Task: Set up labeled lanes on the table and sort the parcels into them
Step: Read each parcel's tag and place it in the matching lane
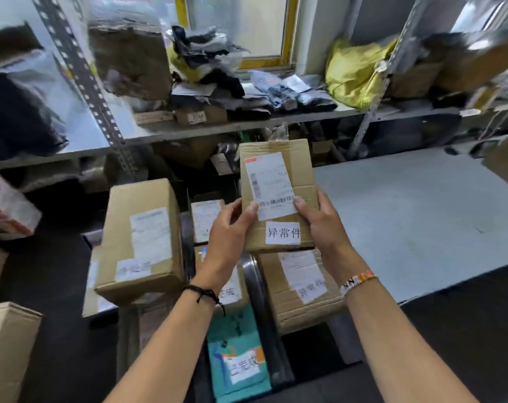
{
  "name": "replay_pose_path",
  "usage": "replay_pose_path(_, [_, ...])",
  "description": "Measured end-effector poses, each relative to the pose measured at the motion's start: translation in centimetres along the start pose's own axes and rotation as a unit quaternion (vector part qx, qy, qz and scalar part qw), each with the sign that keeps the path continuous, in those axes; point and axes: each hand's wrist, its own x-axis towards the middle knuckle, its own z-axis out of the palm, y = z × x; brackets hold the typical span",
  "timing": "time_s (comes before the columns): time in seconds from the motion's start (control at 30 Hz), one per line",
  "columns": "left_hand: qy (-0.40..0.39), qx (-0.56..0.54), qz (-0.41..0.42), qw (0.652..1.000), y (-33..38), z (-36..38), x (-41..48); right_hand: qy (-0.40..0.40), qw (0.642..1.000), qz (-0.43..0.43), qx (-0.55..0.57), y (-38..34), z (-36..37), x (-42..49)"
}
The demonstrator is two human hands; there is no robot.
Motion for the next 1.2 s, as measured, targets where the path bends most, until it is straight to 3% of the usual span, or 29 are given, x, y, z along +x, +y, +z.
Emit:
replay_pose_path(0.23, [0.003,0.064,0.005,0.998,-0.7,2.4,6.3,-0.05,0.998,0.011,-0.042,-0.4,0.2,9.8])
replay_pose_path(0.43, [0.021,0.147,-0.051,0.988,-3.9,3.3,11.4,-0.037,0.991,0.094,-0.09,3.8,0.6,17.2])
replay_pose_path(1.07, [0.044,0.123,-0.112,0.985,-3.2,3.2,9.3,-0.028,0.981,0.114,-0.157,3.4,-0.8,14.6])
replay_pose_path(1.2, [0.053,0.141,-0.089,0.985,-1.9,2.0,8.5,0.035,0.958,0.054,-0.278,0.9,-0.4,12.7])
